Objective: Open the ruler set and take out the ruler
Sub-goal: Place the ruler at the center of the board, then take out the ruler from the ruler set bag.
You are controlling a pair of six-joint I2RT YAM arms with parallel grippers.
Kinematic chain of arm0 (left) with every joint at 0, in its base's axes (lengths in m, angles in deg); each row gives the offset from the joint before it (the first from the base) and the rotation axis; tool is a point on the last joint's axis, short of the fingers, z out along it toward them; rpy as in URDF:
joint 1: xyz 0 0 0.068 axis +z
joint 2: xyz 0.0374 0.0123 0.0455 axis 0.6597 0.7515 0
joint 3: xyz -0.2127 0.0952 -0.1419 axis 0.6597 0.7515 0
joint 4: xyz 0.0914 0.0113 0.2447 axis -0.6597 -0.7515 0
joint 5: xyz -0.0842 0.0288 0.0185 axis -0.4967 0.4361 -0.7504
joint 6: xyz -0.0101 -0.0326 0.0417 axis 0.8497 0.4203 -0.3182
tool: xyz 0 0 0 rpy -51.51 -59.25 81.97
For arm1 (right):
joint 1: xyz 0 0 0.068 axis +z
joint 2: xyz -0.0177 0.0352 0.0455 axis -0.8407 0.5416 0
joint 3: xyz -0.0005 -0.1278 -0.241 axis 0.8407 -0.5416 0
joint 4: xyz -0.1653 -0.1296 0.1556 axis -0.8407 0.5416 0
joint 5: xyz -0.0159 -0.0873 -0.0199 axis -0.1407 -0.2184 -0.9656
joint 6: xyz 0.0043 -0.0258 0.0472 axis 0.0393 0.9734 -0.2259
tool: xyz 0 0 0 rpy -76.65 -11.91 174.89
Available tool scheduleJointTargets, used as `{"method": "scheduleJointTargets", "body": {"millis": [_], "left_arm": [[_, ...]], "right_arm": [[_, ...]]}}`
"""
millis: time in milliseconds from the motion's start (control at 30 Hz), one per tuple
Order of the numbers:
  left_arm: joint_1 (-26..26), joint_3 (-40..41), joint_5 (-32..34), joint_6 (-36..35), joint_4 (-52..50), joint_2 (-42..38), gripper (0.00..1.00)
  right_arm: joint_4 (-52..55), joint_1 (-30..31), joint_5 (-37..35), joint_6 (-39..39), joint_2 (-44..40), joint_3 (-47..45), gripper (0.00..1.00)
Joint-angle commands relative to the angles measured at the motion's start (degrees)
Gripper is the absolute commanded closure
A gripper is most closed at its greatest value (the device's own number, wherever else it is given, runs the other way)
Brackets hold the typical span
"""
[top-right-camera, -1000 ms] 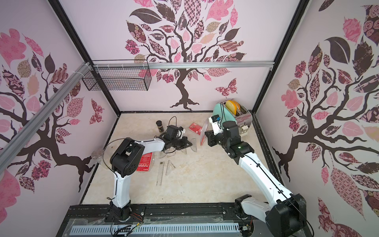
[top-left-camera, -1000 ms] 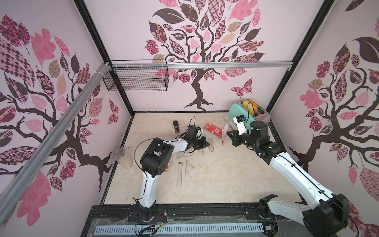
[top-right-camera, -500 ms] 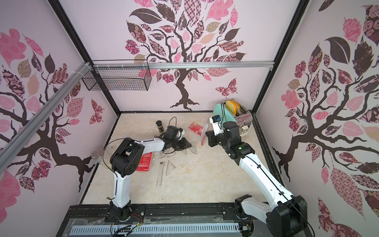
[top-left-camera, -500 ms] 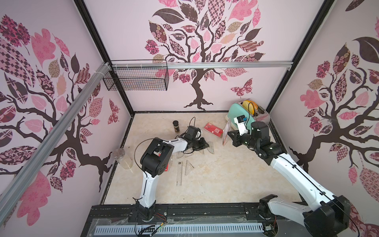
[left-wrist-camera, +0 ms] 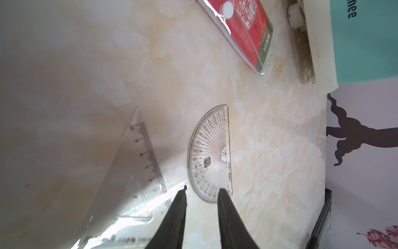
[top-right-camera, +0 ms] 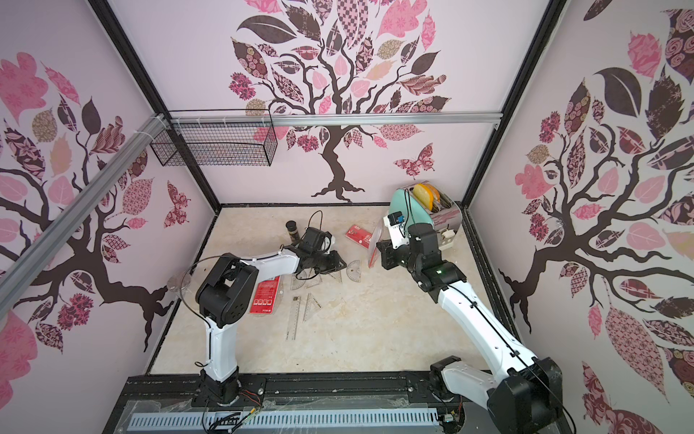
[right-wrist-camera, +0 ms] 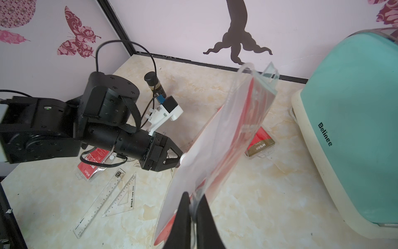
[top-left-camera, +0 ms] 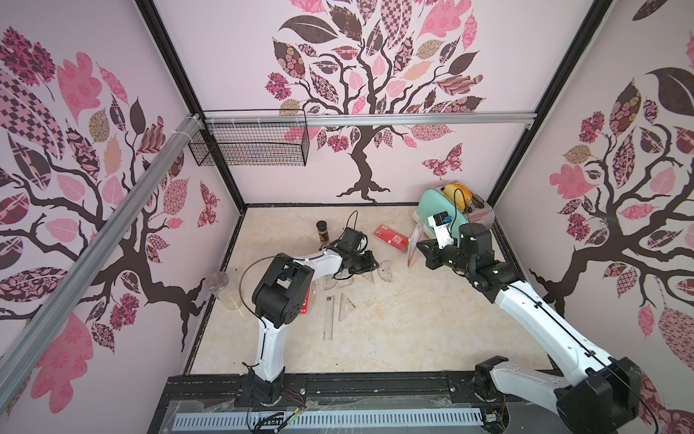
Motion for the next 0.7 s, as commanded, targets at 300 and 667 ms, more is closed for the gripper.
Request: {"method": "scheduleJointTargets", "body": {"millis": [300, 667], "left_arm": [[-11.67, 0.34, 21.54, -9.19, -2.24, -22.1, 0.9], [-13.93, 1.65, 18.63, -8.71, 1.61, -24.04, 1.0]], "right_arm": [[-3.46, -0.28, 7.26, 1.73, 2.35, -0.75, 1.0], [-5.34, -0.3, 14.78, 3.09, 3.19, -1.42, 1.0]]}}
